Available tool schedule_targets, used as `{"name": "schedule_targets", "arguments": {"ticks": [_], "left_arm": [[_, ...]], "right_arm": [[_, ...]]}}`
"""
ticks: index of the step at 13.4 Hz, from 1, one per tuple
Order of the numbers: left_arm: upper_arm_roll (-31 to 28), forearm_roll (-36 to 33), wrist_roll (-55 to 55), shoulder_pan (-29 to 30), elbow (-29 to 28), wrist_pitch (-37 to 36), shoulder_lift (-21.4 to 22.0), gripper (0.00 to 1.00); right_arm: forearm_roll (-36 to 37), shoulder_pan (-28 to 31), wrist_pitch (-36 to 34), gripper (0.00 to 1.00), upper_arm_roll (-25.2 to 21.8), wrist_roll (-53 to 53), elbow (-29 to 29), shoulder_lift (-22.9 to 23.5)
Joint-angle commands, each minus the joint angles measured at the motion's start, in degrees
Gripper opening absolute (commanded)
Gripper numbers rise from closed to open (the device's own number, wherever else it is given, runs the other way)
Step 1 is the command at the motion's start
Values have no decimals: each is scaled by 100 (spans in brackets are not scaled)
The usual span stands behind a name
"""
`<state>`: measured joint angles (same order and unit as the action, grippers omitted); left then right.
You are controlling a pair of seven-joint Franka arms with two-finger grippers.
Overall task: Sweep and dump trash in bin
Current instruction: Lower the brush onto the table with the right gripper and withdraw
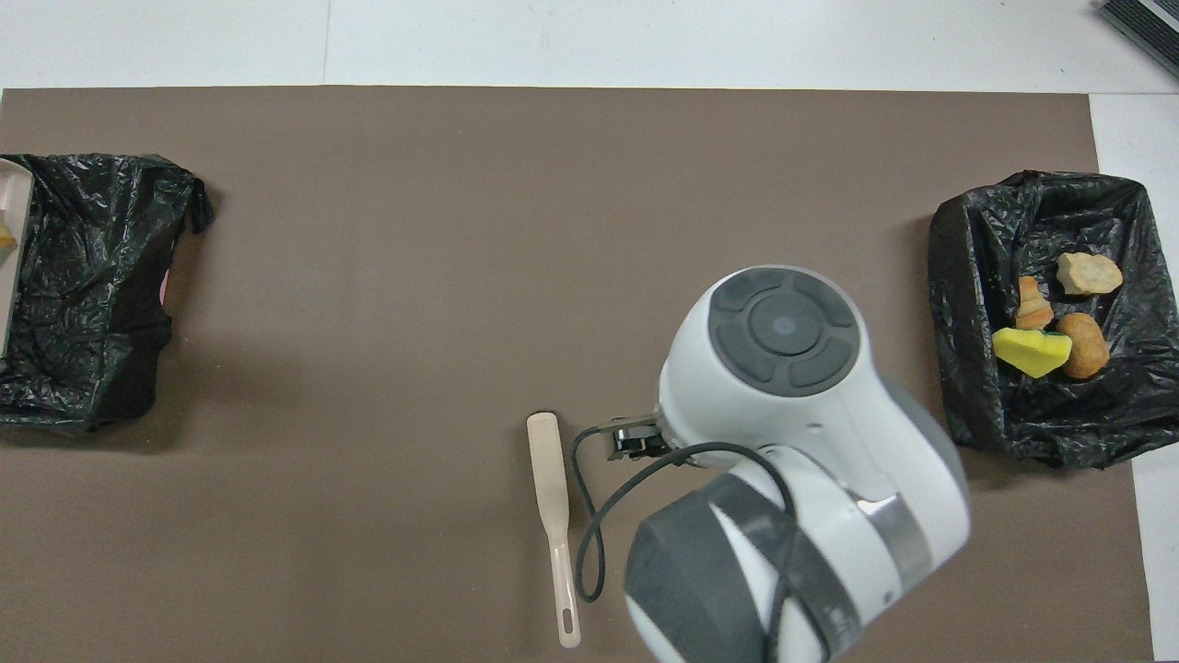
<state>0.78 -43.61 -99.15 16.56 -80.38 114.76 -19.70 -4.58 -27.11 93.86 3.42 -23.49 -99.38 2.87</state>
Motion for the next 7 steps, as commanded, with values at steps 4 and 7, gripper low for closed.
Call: {"name": "schedule_targets", "arguments": {"ticks": [4, 7], "left_arm": [[-52, -1569, 1203, -381, -944, -84, 546, 0], [-52, -2238, 1293, -645, -883, -532, 555, 0]], "right_arm": [[580, 1390, -229, 100, -8, 2205, 288, -252], [817, 1980, -202, 100, -78, 2884, 296, -269]]}}
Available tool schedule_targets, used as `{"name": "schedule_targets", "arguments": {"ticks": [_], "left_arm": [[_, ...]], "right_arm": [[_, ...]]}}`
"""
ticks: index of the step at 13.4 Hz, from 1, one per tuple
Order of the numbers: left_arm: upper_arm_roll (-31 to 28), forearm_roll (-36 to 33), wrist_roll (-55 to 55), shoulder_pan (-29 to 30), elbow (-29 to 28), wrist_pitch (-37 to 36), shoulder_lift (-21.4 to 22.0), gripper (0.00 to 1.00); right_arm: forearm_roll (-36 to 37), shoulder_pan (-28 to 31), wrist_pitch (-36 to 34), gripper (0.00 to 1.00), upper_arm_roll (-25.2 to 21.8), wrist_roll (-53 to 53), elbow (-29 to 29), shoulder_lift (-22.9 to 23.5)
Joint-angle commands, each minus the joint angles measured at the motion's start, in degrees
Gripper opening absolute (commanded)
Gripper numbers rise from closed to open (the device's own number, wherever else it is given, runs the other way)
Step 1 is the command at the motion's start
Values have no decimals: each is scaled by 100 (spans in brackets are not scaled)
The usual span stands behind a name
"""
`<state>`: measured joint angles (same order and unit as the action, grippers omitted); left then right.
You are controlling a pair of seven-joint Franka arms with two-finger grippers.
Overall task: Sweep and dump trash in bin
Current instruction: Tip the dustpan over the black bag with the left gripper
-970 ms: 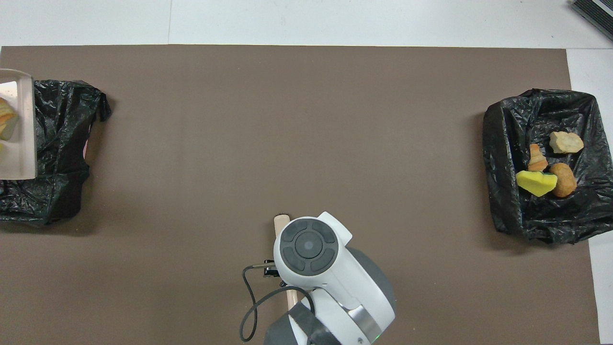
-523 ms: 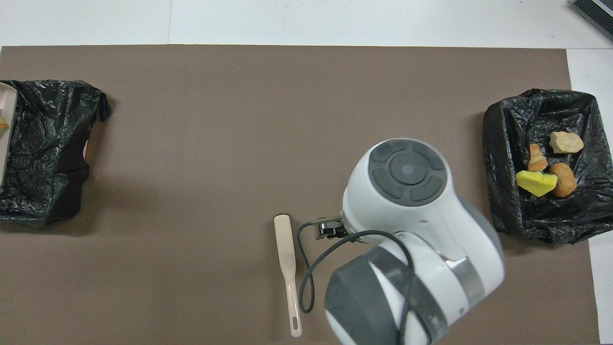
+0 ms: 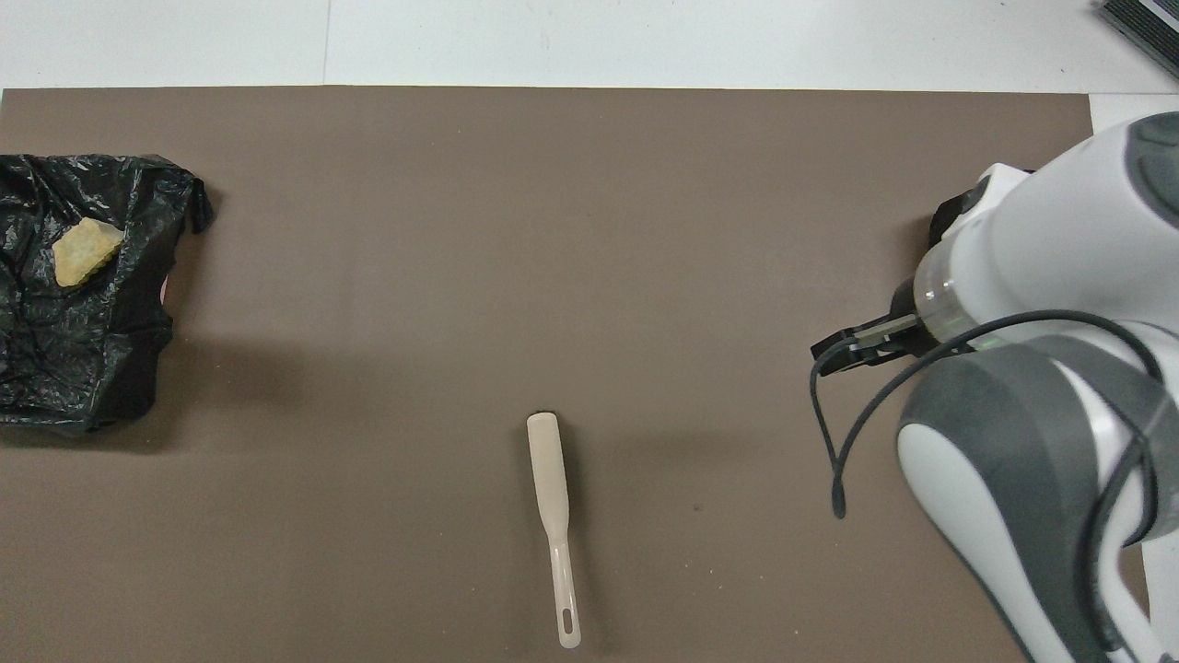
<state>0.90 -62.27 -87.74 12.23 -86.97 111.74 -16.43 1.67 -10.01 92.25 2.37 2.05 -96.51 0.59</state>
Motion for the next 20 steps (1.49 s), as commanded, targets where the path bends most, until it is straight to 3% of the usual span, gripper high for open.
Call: {"name": "schedule_targets", "arguments": {"ticks": [1, 5, 7, 9, 16, 20], "left_arm": [[-54, -478, 178, -247, -224, -380, 255, 0], [-54, -1197, 651, -457, -670, -460, 588, 0], [-54, -1489, 1038, -536, -1066, -478, 842, 0], [-20, -1447, 935, -537, -858, -513, 852, 0], [7, 1485, 1118, -800, -619, -777, 835, 0], [16, 2936, 2178, -1064, -777, -970, 835, 0]], "right_arm": [[254, 394, -32, 100, -35, 340, 35, -42], [475, 816, -32, 100, -377, 1252, 405, 2], [405, 922, -75, 100, -571, 1140, 431, -15], [-77, 905, -111, 100, -598, 361, 475, -51], [-97, 835, -93, 100, -528, 41, 326, -226], [-97, 843, -102, 100, -528, 50, 326, -226]]}}
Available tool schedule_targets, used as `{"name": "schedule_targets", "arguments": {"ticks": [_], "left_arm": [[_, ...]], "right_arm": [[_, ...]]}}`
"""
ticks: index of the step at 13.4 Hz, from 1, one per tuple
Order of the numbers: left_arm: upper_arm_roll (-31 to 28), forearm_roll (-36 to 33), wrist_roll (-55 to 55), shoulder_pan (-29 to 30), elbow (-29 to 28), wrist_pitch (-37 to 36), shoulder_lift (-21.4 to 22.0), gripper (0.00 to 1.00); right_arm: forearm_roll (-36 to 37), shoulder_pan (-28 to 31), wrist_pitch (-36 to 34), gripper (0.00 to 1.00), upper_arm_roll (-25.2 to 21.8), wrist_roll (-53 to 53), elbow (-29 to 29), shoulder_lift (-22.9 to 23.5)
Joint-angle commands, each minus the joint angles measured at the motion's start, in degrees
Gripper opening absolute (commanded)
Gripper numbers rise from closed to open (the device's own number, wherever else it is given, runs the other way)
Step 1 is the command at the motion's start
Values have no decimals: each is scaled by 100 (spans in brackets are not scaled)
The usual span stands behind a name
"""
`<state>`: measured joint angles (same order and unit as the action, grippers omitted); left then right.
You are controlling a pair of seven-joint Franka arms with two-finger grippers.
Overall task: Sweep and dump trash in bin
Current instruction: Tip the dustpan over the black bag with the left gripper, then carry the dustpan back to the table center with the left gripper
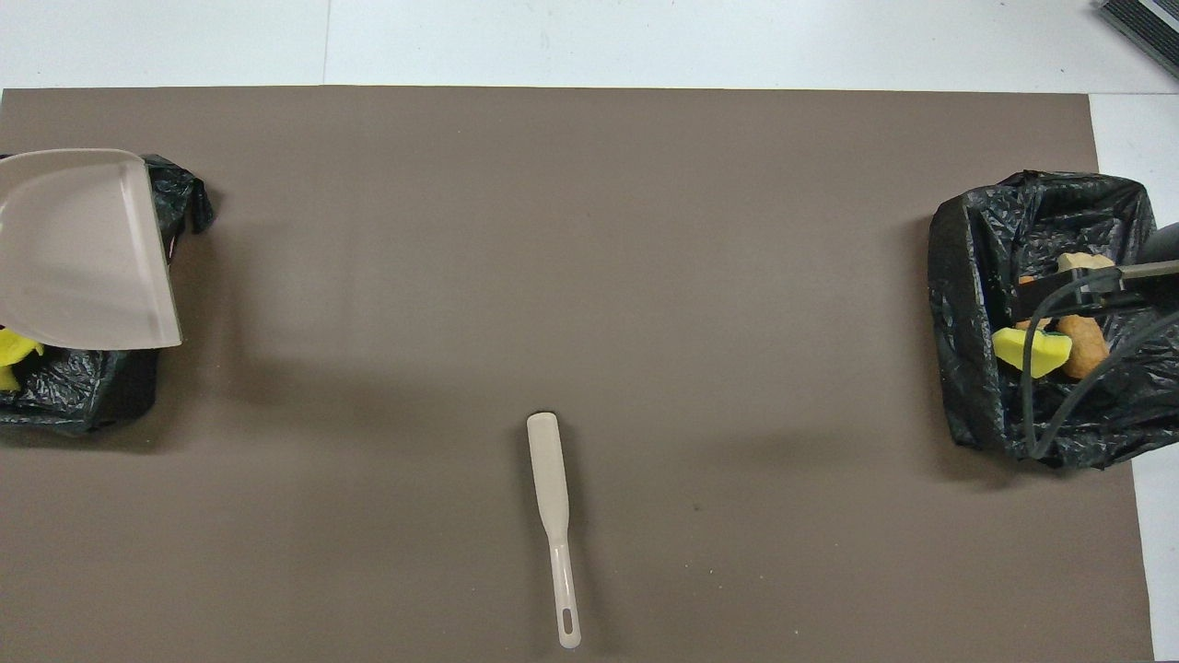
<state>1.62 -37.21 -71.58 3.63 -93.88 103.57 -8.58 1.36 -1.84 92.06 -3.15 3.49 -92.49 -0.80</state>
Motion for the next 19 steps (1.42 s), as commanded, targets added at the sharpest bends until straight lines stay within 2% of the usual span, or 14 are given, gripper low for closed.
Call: {"name": "schedule_targets", "arguments": {"ticks": [1, 5, 8, 10, 14, 19], "left_arm": [[-56, 869, 853, -240, -139, -197, 66, 0], [-56, 1426, 2442, -1012, -166, -724, -4, 0], [-56, 2024, 4067, -1557, -157, -760, -135, 0], [-65, 2463, 5568, -2066, -87, -603, -459, 0], [-65, 2999, 7442, -2770, -69, -94, -838, 0], [-74, 3545, 8756, -3332, -25, 681, -1110, 0]], "right_arm": [[-74, 17, -57, 100, 16, -146, -85, -87], [-100, 9, -13, 100, 33, -699, -85, -87], [-92, 0, -13, 100, 42, -665, -77, -87], [-92, 9, -13, 100, 33, -665, -77, -87], [-83, 9, -13, 100, 42, -656, -77, -87], [-83, 9, -22, 100, 42, -665, -77, -87]]}}
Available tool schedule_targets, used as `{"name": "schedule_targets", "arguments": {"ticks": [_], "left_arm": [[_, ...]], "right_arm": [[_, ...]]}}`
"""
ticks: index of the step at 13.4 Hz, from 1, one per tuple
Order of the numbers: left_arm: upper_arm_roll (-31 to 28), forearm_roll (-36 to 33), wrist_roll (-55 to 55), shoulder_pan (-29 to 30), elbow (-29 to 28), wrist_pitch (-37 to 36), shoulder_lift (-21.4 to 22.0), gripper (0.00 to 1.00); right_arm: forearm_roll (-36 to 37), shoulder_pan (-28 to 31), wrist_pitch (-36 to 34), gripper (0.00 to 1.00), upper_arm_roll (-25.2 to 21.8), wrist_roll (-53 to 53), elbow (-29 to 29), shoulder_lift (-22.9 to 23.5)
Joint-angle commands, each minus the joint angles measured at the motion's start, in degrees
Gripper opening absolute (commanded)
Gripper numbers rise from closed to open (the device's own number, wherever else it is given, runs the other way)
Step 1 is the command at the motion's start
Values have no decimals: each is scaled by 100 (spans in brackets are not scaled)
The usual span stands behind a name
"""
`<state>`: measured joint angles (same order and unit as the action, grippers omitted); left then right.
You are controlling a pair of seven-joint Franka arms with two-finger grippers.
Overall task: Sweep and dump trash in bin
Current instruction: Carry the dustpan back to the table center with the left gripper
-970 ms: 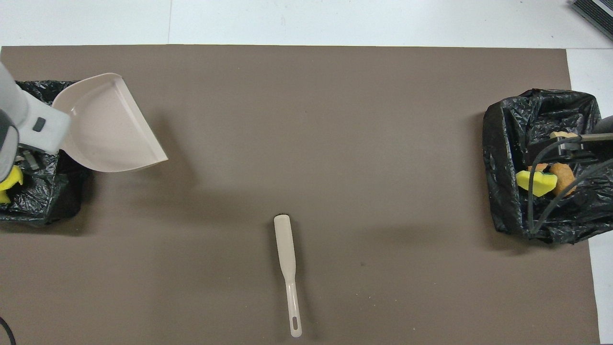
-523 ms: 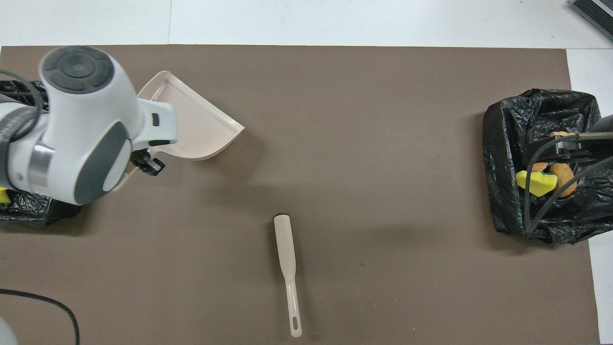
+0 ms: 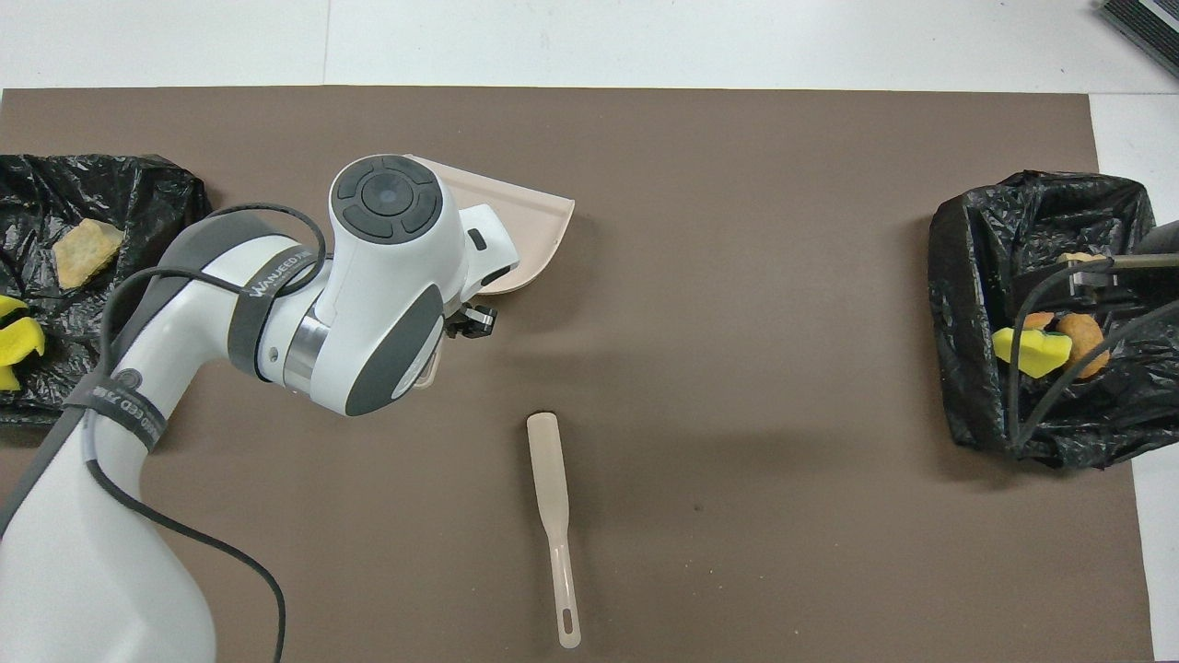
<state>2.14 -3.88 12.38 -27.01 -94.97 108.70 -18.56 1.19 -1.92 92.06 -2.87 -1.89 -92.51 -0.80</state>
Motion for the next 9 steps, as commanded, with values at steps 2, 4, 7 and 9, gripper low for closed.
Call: {"name": "schedule_targets", "arguments": {"ticks": [2, 4, 7, 9], "left_arm": [[-117, 229, 843, -384, 145, 405, -262, 0], [-126, 221, 994, -558, 206, 423, -410, 0], [-126, 229, 1872, -761, 1040, 336, -1218, 0], [-117, 238, 1883, -805, 1050, 353, -1255, 0]], "right_arm": [[-66, 16, -13, 100, 15, -128, -75, -87], [-66, 16, -13, 100, 15, -127, -75, -87], [-66, 16, -13, 100, 15, -128, -75, -87], [-66, 16, -13, 100, 15, -128, -75, -87]]}}
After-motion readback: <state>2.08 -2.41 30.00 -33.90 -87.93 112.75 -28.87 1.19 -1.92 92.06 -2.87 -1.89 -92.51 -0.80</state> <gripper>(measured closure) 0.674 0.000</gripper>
